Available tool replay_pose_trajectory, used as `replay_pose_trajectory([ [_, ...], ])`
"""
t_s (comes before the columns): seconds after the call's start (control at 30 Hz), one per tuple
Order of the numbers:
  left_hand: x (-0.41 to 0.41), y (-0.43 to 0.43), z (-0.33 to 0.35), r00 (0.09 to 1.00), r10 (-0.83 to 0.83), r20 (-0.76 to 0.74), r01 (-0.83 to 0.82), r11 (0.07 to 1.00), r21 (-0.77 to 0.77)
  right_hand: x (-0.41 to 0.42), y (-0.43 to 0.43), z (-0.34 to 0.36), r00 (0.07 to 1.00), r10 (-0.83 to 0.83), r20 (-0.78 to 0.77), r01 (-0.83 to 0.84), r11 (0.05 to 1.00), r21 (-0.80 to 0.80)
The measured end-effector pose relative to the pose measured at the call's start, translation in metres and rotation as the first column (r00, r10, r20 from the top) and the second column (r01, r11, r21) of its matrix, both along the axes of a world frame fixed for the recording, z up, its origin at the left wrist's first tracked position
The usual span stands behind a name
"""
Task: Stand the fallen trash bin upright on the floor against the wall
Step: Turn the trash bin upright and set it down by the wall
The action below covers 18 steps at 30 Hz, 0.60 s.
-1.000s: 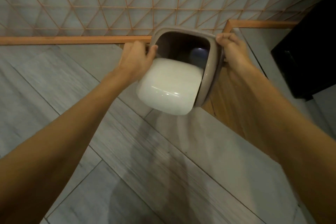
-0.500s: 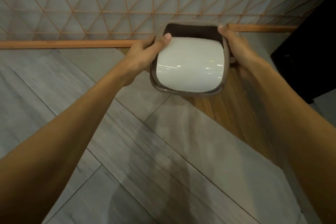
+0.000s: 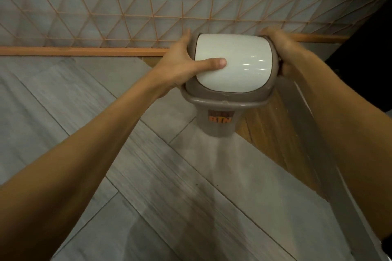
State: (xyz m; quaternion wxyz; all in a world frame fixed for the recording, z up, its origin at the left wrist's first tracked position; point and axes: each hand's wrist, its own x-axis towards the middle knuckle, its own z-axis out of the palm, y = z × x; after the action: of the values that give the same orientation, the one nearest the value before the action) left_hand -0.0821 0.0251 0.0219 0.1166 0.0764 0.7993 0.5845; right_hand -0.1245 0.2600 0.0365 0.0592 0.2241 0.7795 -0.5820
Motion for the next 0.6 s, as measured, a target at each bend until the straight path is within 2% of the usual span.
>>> replay_pose_trajectory([
  [0.17,0.009,0.019,-0.01,0.995,0.082,-0.054,-0.084,0.996,-0.03,-0.005,0.019,-0.02,0.998,-0.027,-0.05,0.023,0.997,-0.073],
  [0.3,0.017,0.037,-0.028,0.97,0.194,-0.147,-0.214,0.967,-0.137,-0.003,0.035,-0.031,0.994,-0.065,-0.09,0.057,0.995,-0.087],
  [0.43,0.031,0.051,-0.038,0.93,0.331,-0.163,-0.338,0.941,-0.02,0.022,0.03,-0.03,0.978,-0.087,-0.192,0.076,0.995,-0.064],
  [0.53,0.036,0.05,-0.042,0.927,0.328,-0.18,-0.327,0.944,0.036,0.05,0.023,-0.032,0.946,-0.088,-0.312,0.085,0.996,-0.024],
  [0.6,0.039,0.044,-0.048,0.927,0.31,-0.211,-0.287,0.949,0.134,0.079,0.019,-0.033,0.907,-0.068,-0.416,0.104,0.992,0.065],
])
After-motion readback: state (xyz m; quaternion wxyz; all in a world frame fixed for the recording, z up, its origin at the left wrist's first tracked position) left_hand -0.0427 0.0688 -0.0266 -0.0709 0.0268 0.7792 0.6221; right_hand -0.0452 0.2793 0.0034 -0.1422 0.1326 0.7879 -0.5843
